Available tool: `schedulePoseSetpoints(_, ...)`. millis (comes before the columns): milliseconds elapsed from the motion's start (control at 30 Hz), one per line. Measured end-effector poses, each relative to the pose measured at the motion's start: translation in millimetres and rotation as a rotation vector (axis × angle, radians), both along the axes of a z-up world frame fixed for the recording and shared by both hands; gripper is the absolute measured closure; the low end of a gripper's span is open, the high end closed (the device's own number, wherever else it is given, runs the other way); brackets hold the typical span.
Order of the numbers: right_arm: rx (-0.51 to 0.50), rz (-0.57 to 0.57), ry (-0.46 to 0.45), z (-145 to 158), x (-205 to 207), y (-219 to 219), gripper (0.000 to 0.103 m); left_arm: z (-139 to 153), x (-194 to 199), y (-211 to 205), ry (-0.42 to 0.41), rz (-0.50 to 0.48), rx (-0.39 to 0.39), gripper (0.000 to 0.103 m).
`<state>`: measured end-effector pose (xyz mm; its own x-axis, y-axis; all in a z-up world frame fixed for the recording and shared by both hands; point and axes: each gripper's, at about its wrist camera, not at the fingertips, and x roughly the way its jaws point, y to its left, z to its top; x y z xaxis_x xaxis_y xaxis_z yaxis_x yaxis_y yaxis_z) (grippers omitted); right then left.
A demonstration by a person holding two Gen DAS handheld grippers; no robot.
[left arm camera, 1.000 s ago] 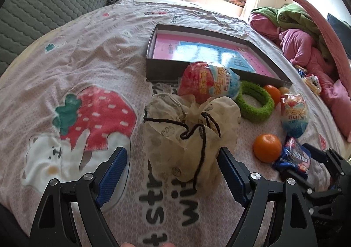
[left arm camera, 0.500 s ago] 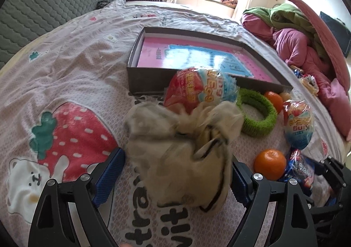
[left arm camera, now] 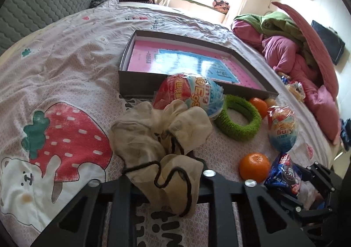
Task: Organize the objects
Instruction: 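Carry the pouch and cookie packet over the grey tray with both grippers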
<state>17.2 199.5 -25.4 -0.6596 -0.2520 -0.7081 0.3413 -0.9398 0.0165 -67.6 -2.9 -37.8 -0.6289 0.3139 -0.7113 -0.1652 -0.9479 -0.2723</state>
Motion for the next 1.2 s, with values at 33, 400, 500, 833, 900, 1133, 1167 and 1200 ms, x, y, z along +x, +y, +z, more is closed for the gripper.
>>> schedulePoseSetpoints(33, -0.007, 0.002, 0.003, 1, 1, 0, 0.047, 1, 2, -1, 0.004, -0.005, 0.015, 0.084)
schedulePoseSetpoints(400, -0.060, -0.014, 0.095, 23, 12, 7, 0.047, 33, 34, 21, 0.151, -0.048, -0.072, 0.084)
schedulePoseSetpoints(500, -0.063, -0.030, 0.144, 36, 10, 11, 0.047, 45, 39, 25, 0.178, -0.054, -0.078, 0.085)
schedulePoseSetpoints(833, -0.070, -0.057, 0.183, 60, -19, 19, 0.047, 62, 18, 31, 0.193, -0.042, -0.083, 0.084)
schedulePoseSetpoints(900, -0.071, -0.065, 0.187, 62, -25, 21, 0.047, 63, 11, 29, 0.188, -0.036, -0.082, 0.084)
schedulePoseSetpoints(1133, -0.070, -0.085, 0.182, 64, -47, 23, 0.047, 67, -15, 28, 0.181, -0.026, -0.082, 0.084)
schedulePoseSetpoints(1167, -0.063, -0.086, 0.184, 64, -49, 23, 0.047, 67, -19, 28, 0.180, -0.029, -0.078, 0.084)
schedulePoseSetpoints(1200, -0.057, -0.090, 0.187, 64, -50, 23, 0.047, 68, -24, 29, 0.181, -0.033, -0.078, 0.084)
